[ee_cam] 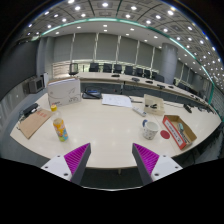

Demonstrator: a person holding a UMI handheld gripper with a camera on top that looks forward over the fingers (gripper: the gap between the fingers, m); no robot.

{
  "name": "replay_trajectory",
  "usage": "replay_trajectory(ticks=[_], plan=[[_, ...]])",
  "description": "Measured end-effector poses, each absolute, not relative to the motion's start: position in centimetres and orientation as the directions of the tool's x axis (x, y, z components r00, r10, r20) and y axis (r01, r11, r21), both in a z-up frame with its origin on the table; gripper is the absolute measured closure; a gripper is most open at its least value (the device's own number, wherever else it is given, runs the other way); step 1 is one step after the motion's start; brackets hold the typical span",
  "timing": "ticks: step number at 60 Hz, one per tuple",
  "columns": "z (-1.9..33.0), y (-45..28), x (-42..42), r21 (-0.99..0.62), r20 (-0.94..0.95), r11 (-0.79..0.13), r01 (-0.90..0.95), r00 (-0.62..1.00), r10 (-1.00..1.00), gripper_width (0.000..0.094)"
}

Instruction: Pour water

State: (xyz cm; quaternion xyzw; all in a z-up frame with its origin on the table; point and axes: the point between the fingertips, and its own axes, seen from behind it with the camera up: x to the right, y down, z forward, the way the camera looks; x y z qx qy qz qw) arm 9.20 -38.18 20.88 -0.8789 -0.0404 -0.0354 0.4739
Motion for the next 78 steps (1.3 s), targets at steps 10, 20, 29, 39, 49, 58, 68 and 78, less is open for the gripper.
replay_trajectory(ticks=[10,20,29,39,49,58,68,78], plan=[[16.5,-36.3,-2.5,-0.824,0.006,-0.564,0.059,0.995,0.096,0.0074],[12.4,-32.5,-12.3,-0.836,-0.074,-0.549,0.024,0.985,0.156,0.0076],[10.2,-27.0,-16.7,-0.882,-0.046,-0.47,0.035,0.986,0.161,0.0074],[8.2,-21.0,-18.1,-0.915,-0.016,-0.401,0.033,0.993,0.119,0.0075],[6.0,-18.0,-18.1,-0.92,-0.013,-0.391,0.027,0.995,0.1,0.0289],[5.9,-17.6,-18.4,-0.932,0.029,-0.355,0.071,0.992,0.123,0.0439],[7.5,-17.9,-17.6,-0.932,-0.026,-0.362,0.021,0.992,0.124,0.0542],[13.5,-18.3,-16.1,-0.913,-0.241,-0.369,-0.176,0.96,0.139,0.0544]])
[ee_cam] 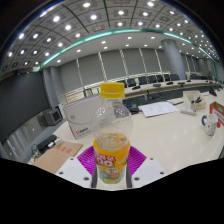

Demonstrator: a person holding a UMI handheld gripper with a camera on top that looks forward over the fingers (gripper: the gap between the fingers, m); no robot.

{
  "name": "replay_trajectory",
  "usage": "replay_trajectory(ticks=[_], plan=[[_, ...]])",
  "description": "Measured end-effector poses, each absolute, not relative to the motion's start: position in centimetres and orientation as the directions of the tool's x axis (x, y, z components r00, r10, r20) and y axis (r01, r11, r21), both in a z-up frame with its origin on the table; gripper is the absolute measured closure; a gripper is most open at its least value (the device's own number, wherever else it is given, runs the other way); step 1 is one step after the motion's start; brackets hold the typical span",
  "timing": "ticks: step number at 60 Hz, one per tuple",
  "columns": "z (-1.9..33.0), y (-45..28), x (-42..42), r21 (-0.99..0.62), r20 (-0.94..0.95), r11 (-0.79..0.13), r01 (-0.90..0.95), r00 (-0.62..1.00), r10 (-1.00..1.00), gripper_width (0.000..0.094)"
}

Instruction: Pour water

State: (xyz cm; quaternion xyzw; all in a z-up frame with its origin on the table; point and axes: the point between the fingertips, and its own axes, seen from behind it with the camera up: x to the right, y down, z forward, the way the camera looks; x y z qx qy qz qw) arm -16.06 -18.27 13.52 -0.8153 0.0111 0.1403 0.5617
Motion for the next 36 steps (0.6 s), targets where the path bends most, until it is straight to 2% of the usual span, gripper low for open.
replay_trajectory(ticks=[9,15,25,34,36], plan=[[20.5,-16.9,-11.5,-0.826,-0.507,-0.359,-0.435,0.851,0.135,0.0542],[25.4,-15.7,-7.9,-0.647,-0.748,-0.371,-0.666,0.648,0.144,0.0545],[28.8,-12.4,1.6,-0.201,-0.979,-0.398,-0.895,0.175,0.1,0.0546],[29.0,-10.2,11.6,0.192,-0.972,-0.347,-0.918,-0.225,0.059,0.0546],[28.2,-9.1,13.1,0.262,-0.953,-0.325,-0.909,-0.297,0.06,0.0546]])
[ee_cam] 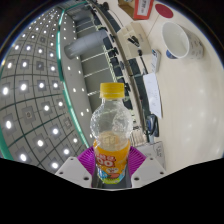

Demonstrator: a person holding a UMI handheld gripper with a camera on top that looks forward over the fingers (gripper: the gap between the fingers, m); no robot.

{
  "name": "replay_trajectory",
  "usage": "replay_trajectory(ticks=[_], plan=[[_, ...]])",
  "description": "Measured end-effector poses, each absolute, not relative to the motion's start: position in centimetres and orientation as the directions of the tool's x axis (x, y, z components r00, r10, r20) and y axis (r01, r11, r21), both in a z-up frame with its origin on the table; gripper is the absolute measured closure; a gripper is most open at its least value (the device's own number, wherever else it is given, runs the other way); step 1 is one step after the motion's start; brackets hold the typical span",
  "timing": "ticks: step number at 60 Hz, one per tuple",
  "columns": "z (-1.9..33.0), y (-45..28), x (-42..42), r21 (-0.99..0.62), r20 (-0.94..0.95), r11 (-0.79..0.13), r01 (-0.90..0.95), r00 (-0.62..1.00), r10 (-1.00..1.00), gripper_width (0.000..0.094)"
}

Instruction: Pour water

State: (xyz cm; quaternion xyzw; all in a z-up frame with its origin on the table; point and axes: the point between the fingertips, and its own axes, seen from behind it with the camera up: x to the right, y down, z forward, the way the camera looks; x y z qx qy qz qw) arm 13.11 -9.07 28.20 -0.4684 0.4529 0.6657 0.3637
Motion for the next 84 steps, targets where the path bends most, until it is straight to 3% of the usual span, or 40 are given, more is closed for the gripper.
replay_trajectory(ticks=[12,18,31,39,47,54,60,68,76,84], plan=[[23.1,-7.6,21.9,0.601,-0.779,-0.25,-0.759,-0.626,0.031,0.0548],[20.4,-6.3,23.3,0.642,-0.754,-0.228,-0.732,-0.657,-0.009,0.0547],[19.9,-5.8,22.3,0.617,-0.778,-0.268,-0.74,-0.625,-0.066,0.0545],[20.6,-6.4,22.1,0.366,-0.93,-0.316,-0.875,-0.357,-0.087,0.0546],[22.9,-6.8,25.3,-0.078,-0.995,-0.328,-0.941,0.093,-0.029,0.0545],[24.8,-6.6,30.4,-0.502,-0.854,-0.274,-0.82,0.52,0.009,0.0544],[26.3,-7.3,35.4,-0.743,-0.648,-0.218,-0.633,0.761,-0.002,0.0544],[25.0,-7.0,42.0,-0.904,-0.374,-0.19,-0.383,0.924,-0.08,0.0544],[19.5,-6.8,46.9,-0.958,-0.103,-0.253,-0.138,0.984,-0.148,0.0545],[13.0,-6.3,49.3,-0.946,-0.027,-0.316,-0.075,0.988,-0.153,0.0545]])
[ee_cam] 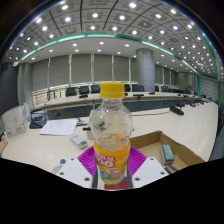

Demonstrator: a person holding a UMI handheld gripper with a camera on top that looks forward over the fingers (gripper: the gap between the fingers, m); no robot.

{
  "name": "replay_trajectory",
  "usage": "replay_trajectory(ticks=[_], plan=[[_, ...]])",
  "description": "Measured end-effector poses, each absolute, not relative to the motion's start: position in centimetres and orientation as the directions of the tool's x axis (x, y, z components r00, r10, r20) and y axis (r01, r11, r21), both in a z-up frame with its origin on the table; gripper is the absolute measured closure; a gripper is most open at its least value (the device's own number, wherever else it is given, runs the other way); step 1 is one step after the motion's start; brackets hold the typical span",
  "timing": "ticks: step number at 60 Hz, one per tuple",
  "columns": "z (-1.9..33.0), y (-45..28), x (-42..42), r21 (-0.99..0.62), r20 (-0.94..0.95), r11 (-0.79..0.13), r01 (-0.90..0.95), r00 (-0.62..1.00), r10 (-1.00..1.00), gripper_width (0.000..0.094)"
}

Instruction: Pour water

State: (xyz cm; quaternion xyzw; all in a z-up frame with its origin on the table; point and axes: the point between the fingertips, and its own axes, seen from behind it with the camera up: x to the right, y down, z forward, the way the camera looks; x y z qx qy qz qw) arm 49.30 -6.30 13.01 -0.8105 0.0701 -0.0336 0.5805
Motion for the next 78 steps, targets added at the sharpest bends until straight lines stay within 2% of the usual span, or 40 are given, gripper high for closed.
replay_trajectory(ticks=[11,18,23,32,34,37,40,43,55,78], plan=[[7.5,-6.9,51.0,-0.929,-0.031,-0.358,-0.091,0.985,-0.17,0.0544],[5.5,-7.4,51.1,-0.921,-0.04,-0.375,-0.103,0.984,-0.174,0.0541],[5.8,-7.0,51.3,-0.933,-0.037,-0.346,-0.094,0.985,-0.17,0.0527],[5.4,-7.5,50.9,-0.927,-0.002,-0.369,-0.061,0.987,-0.158,0.0373],[5.1,-7.6,50.8,-0.919,0.0,-0.389,-0.062,0.987,-0.158,0.0271],[4.7,-8.0,50.7,-0.91,-0.005,-0.408,-0.071,0.987,-0.161,0.006],[4.8,-8.7,50.4,-0.902,-0.007,-0.425,-0.083,0.984,-0.178,0.0104],[5.3,-9.5,50.4,-0.895,-0.003,-0.437,-0.093,0.98,-0.201,0.0071],[8.5,-14.0,47.4,-0.865,0.017,-0.494,-0.093,0.977,-0.213,0.0075],[18.0,-28.6,35.6,-0.774,0.054,-0.621,-0.12,0.966,-0.253,0.0078]])
